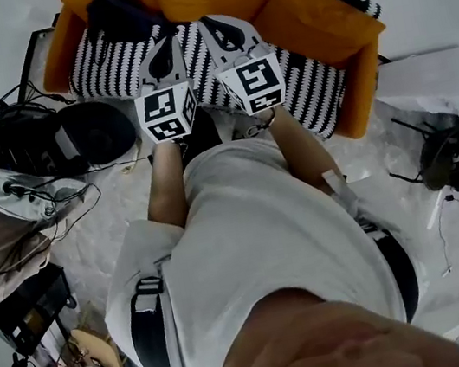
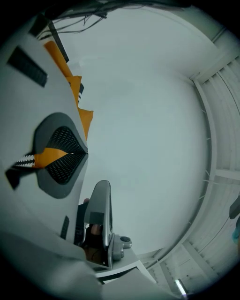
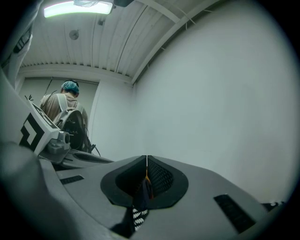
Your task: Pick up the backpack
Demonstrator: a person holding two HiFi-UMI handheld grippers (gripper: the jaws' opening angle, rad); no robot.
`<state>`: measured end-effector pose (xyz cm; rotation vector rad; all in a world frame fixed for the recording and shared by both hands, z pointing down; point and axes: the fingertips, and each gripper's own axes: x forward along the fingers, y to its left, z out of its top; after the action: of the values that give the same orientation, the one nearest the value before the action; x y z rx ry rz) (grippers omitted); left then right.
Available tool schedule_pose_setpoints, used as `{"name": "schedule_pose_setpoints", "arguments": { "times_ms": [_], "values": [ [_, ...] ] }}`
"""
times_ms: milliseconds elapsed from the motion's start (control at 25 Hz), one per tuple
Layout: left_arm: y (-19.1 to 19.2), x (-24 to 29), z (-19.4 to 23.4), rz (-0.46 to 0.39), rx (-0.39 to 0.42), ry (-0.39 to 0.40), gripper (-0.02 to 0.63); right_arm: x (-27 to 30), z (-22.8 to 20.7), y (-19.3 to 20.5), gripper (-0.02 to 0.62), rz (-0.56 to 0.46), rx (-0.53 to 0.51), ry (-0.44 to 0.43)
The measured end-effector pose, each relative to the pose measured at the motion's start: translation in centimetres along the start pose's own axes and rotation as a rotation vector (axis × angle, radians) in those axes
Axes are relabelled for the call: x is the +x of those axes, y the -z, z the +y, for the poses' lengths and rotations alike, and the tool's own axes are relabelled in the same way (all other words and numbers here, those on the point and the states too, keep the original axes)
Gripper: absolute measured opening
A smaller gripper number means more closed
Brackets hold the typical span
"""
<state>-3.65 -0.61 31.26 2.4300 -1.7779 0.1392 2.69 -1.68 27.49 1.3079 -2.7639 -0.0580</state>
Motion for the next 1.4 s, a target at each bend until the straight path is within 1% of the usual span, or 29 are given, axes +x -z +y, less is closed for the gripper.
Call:
{"name": "schedule_pose_setpoints", "arguments": {
  "times_ms": [120,280,440,560,800,960,1040,1080,1240,1400],
  "values": [
    [-0.1,2.1,-0.1,-0.002,0.013,0.036,0.012,1.0,-1.2,0.4,0.04,0.007,-0.004,0.024],
    [0.3,4.8,0.5,0.013,0.009,0.072,0.012,3.1,-2.6,1.3,0.04,0.029,0.005,0.047],
    [0.5,7.7,2.1,0.027,0.002,0.096,0.012,5.7,-4.1,1.9,0.04,0.046,0.012,0.072],
    [0.8,9.9,4.0,0.041,-0.008,0.104,0.012,8.3,-4.5,2.8,0.04,0.069,0.02,0.075],
    [1.4,14.0,9.0,0.064,-0.039,0.09,0.012,14.8,-4.7,4.9,0.04,0.126,0.032,0.05],
    [0.9,16.5,14.8,0.085,-0.061,0.07,0.012,21.0,-3.3,4.3,0.04,0.141,0.028,0.017],
    [0.8,17.6,16.8,0.092,-0.071,0.064,0.012,23.2,-2.9,4.2,0.04,0.152,0.036,0.004],
    [0.9,18.0,17.0,0.097,-0.077,0.061,0.012,23.6,-3.1,4.3,0.04,0.163,0.041,-0.001],
    [1.7,19.3,15.7,0.109,-0.096,0.041,0.012,22.8,-5.1,5.4,0.04,0.199,0.044,-0.012],
    [2.5,20.8,17.6,0.119,-0.109,0.015,0.012,25.3,-6.0,6.5,0.04,0.219,0.036,-0.024]
  ]
}}
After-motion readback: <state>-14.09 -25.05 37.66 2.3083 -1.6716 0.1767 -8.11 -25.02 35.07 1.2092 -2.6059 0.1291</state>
